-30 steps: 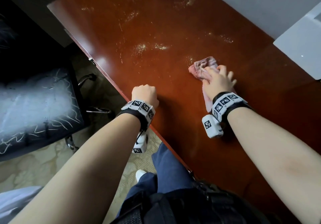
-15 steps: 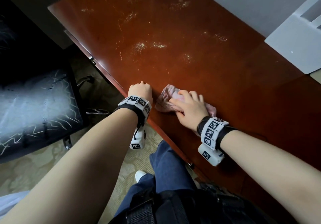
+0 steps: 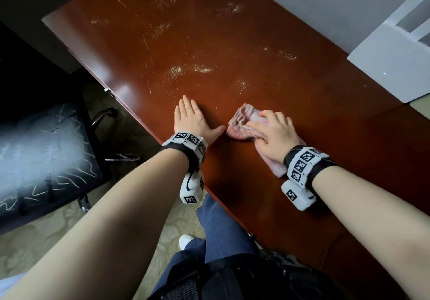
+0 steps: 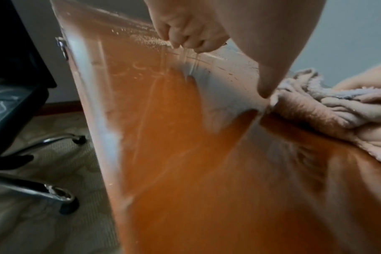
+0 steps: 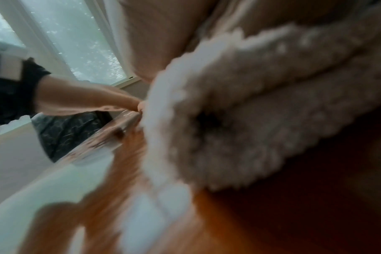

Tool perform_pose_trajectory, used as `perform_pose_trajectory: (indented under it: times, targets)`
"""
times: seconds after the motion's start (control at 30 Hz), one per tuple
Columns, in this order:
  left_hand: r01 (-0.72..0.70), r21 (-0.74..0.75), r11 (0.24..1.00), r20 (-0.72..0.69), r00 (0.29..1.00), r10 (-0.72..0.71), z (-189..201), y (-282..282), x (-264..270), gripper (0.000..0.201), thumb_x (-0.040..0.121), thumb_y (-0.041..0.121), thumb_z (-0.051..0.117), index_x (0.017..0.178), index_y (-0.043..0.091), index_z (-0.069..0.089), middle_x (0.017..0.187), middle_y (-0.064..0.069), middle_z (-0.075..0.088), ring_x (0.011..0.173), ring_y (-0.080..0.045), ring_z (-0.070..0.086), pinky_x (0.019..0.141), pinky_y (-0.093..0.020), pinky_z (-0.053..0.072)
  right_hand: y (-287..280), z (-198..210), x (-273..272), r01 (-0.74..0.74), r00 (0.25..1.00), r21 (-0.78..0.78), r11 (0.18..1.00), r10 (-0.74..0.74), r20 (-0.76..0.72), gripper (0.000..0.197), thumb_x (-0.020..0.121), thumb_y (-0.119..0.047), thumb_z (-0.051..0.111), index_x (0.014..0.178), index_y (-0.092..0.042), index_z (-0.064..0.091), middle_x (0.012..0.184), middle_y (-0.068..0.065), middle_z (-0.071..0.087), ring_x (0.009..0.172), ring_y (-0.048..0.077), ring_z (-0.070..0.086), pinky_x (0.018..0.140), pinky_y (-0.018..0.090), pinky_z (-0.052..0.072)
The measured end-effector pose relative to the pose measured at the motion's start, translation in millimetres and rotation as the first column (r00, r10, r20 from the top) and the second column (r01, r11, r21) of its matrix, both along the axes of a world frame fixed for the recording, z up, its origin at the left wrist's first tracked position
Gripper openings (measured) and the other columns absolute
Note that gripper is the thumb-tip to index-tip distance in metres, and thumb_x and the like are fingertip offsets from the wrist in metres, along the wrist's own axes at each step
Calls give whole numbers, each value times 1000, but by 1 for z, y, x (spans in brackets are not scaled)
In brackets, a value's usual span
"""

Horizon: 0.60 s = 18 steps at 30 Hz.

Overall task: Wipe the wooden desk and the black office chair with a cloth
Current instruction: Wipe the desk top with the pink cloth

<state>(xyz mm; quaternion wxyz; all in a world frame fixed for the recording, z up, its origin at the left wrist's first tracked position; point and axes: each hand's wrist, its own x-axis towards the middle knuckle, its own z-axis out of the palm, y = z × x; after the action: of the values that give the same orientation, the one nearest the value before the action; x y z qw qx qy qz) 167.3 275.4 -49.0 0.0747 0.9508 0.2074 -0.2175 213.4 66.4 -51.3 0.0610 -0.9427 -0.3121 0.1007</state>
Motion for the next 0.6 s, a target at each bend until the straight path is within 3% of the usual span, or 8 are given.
perform_pose_trajectory:
  times: [0.2,0.37,0.47,0.6]
  targets:
    - [-81,-33,996,-86,993,78,-3,-1,17,145,54,94,45,147,-1,-14,155,-18,-18,145,-30,-13,119,-40,-3,-21,2,63,317,948,-54,947,-317,22,43,87,-24,57,129,-32,53,133,8,40,117,31,37,96,44,32]
    - [-90,-22,996,-166,982,85,1,-1,27,149,52,93,48,147,-4,-13,155,-23,-16,145,-33,-11,119,-42,-2,-19,-2,100,643,766,-14,766,-641,54,46,91,-24,55,135,-31,47,140,14,35,124,36,34,99,47,30]
    - [-64,2,998,-228,972,62,10,-2,35,149,53,92,50,145,-9,-9,154,-28,-10,145,-37,-5,119,-44,0,-4,-4,110,737,676,-38,674,-737,33,50,90,-26,52,137,-37,41,145,13,31,126,37,32,100,50,28]
    - [-48,5,999,-296,954,47,17,-2,43,149,54,92,50,144,-13,-7,152,-32,-8,144,-40,-5,118,-46,0,4,-2,114,754,656,-53,654,-755,12,51,83,-53,53,130,-33,49,142,13,33,124,37,32,99,50,28]
